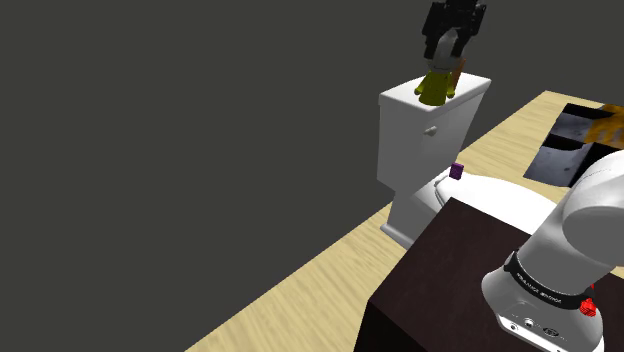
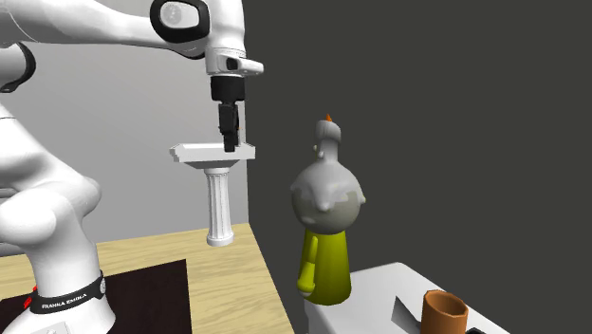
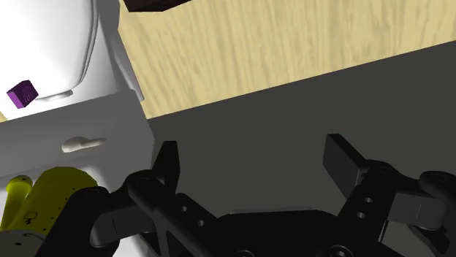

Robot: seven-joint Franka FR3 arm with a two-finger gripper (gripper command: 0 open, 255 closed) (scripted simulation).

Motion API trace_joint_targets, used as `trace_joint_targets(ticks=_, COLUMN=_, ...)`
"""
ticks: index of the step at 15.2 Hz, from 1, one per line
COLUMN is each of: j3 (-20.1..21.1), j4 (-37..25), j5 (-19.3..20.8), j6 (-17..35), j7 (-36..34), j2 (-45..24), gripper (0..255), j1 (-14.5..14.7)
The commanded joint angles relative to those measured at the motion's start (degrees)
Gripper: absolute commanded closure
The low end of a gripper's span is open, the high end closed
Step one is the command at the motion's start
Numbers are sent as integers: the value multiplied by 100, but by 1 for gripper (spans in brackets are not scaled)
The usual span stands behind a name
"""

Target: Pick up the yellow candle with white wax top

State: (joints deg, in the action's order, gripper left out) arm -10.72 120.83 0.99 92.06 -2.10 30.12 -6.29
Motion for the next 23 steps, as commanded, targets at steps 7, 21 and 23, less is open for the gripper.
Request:
trace_joint_targets(ticks=7, j3=-667, j4=-1231, j5=1, j6=148, j7=473, j2=-1048, gripper=0, j1=-240)
trace_joint_targets(ticks=21, j3=-1917, j4=-4332, j5=-1126, j6=-227, j7=1548, j2=-3500, gripper=0, j1=-958)
trace_joint_targets(ticks=23, j3=-1983, j4=-4660, j5=-1292, j6=-321, j7=1629, j2=-3743, gripper=0, j1=-1097)
